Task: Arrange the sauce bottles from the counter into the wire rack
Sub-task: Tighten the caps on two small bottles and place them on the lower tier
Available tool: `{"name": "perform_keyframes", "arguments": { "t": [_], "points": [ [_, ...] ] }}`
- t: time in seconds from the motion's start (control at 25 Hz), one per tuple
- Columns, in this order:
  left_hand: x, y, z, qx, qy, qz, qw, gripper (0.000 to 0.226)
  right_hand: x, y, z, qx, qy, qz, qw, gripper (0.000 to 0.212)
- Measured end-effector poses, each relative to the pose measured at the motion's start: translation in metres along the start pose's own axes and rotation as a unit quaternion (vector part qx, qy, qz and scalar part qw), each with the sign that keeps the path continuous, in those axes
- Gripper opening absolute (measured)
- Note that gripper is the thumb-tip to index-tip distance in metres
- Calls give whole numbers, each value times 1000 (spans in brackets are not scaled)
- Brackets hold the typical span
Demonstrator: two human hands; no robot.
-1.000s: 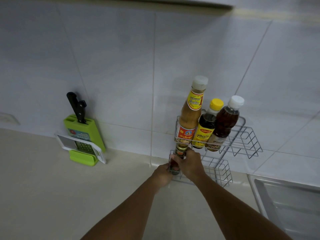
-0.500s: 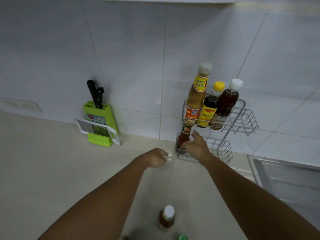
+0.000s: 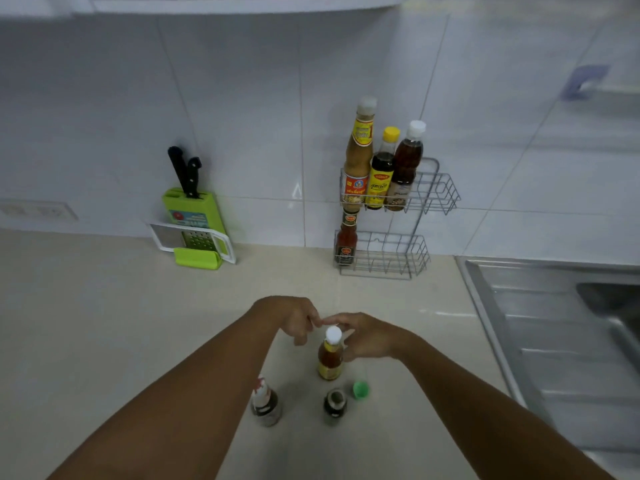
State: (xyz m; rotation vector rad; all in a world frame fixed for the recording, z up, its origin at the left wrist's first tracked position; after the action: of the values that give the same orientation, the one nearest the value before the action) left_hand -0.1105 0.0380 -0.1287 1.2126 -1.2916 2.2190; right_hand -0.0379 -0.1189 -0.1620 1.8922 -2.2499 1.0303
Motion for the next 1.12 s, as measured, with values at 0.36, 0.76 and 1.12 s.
{"name": "perform_keyframes", "arguments": {
  "t": [0.36, 0.76, 1.12],
  "points": [
    [22, 11, 5, 76, 44, 51, 995, 100, 28, 1, -20, -57, -102, 249, 961, 20],
    [112, -71, 78, 298, 255, 84, 916, 34, 94, -130, -137, 87, -272, 404, 869, 25],
    [103, -114, 100, -55, 69, 513, 854, 48, 64, -175, -132, -8, -9, 400, 916, 39]
  ]
}}
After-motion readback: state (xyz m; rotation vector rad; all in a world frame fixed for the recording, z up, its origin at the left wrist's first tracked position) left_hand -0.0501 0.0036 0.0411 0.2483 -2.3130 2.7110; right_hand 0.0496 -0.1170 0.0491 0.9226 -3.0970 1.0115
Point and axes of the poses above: each hand's wrist, its own x-axis away from the middle knuckle, its own y-axis out of the palm, z = x × y, the point moved 4 cm from there along -x, towards the middle knuckle, and after that the axes turned 6 degrees about -y, right-handed, at the moved point
